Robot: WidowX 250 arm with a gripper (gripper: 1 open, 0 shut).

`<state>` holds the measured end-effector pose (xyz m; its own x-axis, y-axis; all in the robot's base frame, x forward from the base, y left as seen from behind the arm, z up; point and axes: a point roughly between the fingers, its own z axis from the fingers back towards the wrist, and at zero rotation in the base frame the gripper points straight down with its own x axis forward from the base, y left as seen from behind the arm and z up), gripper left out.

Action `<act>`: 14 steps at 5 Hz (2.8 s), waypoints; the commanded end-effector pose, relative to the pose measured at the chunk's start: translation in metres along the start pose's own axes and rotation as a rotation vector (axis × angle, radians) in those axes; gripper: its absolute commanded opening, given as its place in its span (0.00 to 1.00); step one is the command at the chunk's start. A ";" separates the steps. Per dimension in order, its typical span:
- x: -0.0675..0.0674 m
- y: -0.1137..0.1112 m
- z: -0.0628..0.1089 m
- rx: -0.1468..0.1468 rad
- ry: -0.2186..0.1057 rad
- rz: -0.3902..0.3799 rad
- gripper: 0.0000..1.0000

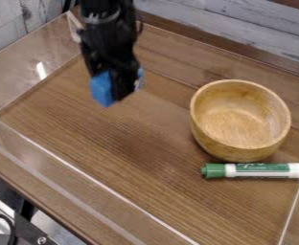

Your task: Put the blue block in the brown bowl

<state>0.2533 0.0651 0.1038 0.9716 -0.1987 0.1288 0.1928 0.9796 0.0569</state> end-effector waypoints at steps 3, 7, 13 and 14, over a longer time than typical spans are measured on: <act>0.052 -0.007 0.035 0.055 -0.134 0.051 0.00; 0.077 -0.007 0.037 0.079 -0.191 0.130 0.00; 0.097 -0.013 0.023 0.086 -0.267 0.154 0.00; 0.101 -0.015 0.016 0.087 -0.281 0.150 0.00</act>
<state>0.3407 0.0301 0.1169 0.9288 -0.0595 0.3657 0.0286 0.9956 0.0894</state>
